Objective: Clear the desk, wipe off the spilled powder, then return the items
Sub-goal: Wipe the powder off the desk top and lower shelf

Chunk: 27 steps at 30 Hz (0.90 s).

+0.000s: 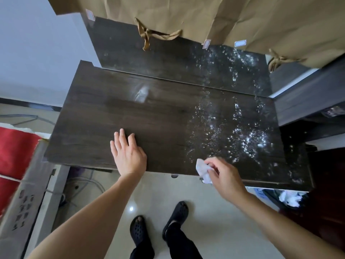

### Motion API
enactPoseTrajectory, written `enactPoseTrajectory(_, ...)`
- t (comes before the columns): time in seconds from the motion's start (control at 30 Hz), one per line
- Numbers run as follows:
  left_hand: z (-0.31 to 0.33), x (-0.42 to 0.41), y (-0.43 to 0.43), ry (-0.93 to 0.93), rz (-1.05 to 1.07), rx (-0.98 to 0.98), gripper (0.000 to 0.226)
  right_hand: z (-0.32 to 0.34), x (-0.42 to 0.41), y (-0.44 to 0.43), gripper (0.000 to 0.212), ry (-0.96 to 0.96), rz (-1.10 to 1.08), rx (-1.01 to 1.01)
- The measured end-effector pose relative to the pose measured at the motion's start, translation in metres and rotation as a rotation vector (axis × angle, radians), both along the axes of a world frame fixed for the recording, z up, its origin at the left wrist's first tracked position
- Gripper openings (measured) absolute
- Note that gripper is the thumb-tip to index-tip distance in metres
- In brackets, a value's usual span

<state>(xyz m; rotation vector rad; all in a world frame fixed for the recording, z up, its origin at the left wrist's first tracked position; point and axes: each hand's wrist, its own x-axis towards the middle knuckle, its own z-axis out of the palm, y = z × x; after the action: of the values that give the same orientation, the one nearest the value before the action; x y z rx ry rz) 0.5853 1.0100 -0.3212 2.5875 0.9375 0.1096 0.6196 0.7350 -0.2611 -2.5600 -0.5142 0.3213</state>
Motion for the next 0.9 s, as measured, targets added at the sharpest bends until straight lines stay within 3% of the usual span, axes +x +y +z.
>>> enactPoseTrajectory(0.13, 0.001, 0.008, -0.044, -0.006, -0.001, -0.022, 0.043, 0.017, 0.096, 0.007, 0.017, -0.121, -0.205, 0.036)
enactPoseTrajectory(0.3, -0.009, 0.014, -0.056, 0.003, 0.076, 0.100, 0.047, -0.007, 0.226, 0.019, 0.018, -0.106, -0.514, 0.112)
enactPoseTrajectory(0.47, -0.010, 0.017, -0.058, -0.016, 0.116, 0.166, 0.047, -0.034, 0.280, 0.034, 0.024, -0.014, -0.718, -0.026)
enactPoseTrajectory(0.57, -0.009, 0.019, -0.058, -0.022, 0.127, 0.173, 0.047, -0.038, 0.271, 0.085, 0.025, -0.053, -0.569, -0.040)
enactPoseTrajectory(0.77, -0.007, 0.019, -0.059, -0.051, 0.138, 0.197, 0.046, -0.031, 0.250, 0.142, 0.022, -0.132, 0.070, -0.165)
enactPoseTrajectory(0.9, -0.006, 0.019, -0.059, -0.062, 0.145, 0.195, 0.046, -0.029, 0.264, 0.064, 0.019, -0.243, -0.035, -0.256)
